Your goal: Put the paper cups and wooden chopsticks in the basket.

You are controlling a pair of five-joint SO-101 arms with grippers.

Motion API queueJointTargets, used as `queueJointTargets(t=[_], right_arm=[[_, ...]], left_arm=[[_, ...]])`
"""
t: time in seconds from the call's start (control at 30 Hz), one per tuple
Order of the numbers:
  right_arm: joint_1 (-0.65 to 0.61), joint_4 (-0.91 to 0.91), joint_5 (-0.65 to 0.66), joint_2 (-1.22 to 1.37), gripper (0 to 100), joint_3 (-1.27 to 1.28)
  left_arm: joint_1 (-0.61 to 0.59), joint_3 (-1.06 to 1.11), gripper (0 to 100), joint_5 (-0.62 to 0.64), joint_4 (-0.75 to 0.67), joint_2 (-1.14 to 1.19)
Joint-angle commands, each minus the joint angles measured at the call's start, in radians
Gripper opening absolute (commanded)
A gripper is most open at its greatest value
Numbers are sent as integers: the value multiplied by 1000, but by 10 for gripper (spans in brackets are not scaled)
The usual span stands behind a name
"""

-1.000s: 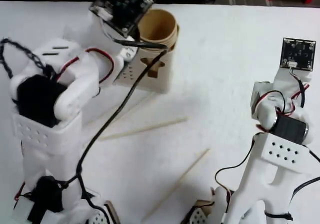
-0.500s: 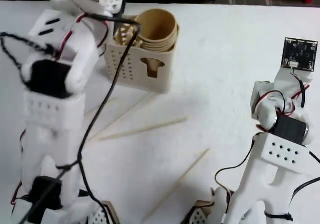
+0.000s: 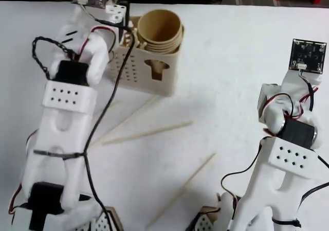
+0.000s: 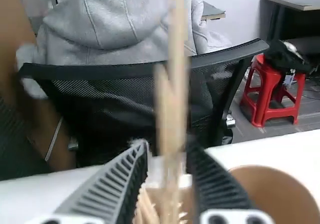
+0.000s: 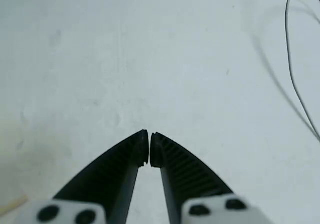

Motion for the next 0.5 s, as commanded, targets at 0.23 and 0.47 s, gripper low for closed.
queueJointTargets(t=[0.23,0.47], right_arm=[[1,-16,-3,-25,21,-5],[1,-16,-3,-24,21,-5]], left_arm=[[-71,-150,108,-166,453,-249],[-96,-147,57,-358,799,-266]])
